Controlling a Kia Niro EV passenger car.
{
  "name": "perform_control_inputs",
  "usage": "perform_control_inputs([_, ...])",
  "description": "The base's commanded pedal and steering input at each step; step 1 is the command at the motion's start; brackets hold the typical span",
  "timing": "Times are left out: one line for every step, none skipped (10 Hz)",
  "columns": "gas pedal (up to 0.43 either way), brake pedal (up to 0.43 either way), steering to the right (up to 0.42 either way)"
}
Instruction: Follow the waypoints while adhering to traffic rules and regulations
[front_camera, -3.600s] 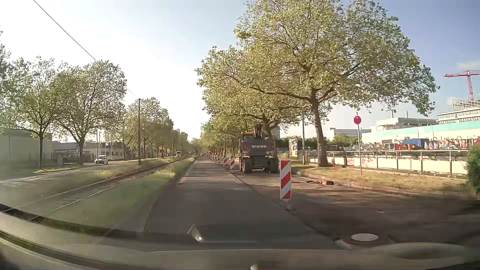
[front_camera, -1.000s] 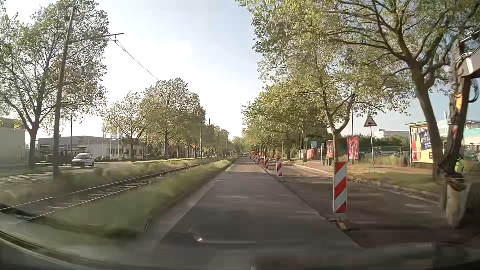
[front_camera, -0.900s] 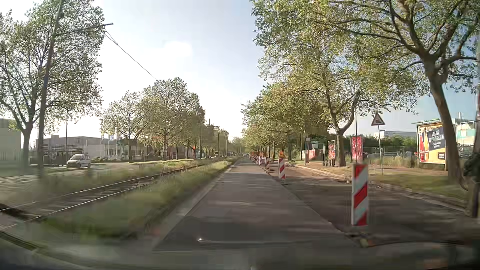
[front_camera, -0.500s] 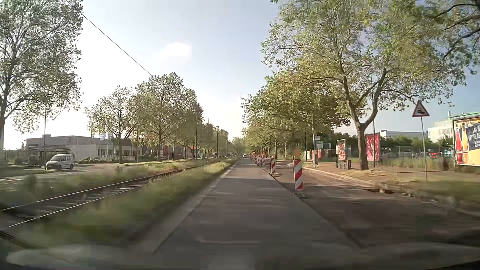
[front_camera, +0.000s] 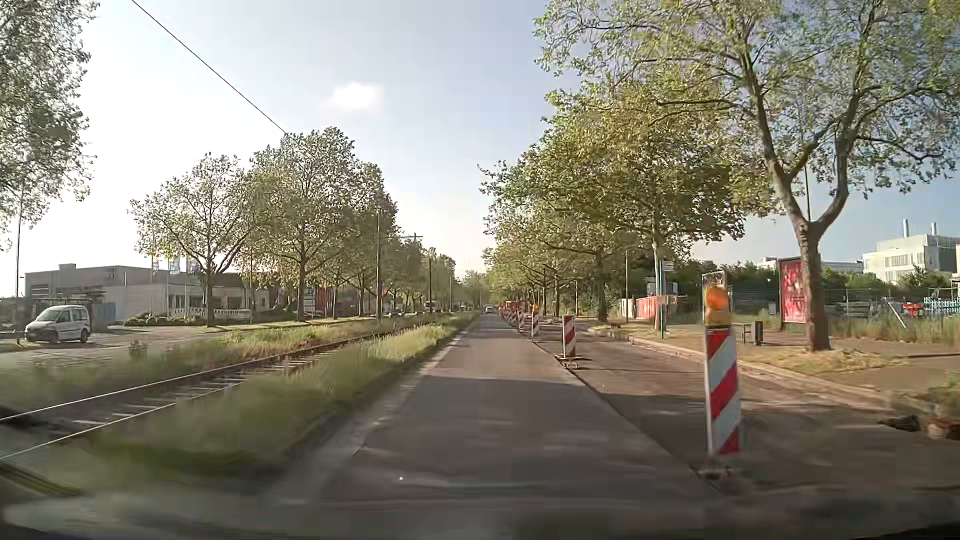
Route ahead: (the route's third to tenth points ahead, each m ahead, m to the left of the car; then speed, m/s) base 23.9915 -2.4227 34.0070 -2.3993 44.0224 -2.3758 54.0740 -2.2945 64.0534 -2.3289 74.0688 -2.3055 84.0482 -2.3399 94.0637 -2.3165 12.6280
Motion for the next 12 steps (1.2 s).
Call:
perform_control_inputs([0.228, 0.0, 0.004])
perform_control_inputs([0.209, 0.0, 0.003])
perform_control_inputs([0.177, 0.0, 0.003])
perform_control_inputs([0.169, 0.0, 0.003])
perform_control_inputs([0.169, 0.0, 0.003])
perform_control_inputs([0.169, 0.0, 0.001])
perform_control_inputs([0.169, 0.0, 0.001])
perform_control_inputs([0.169, 0.0, 0.001])
perform_control_inputs([0.169, 0.0, 0.001])
perform_control_inputs([0.169, 0.0, 0.001])
perform_control_inputs([0.169, 0.0, 0.0])
perform_control_inputs([0.169, 0.0, 0.001])
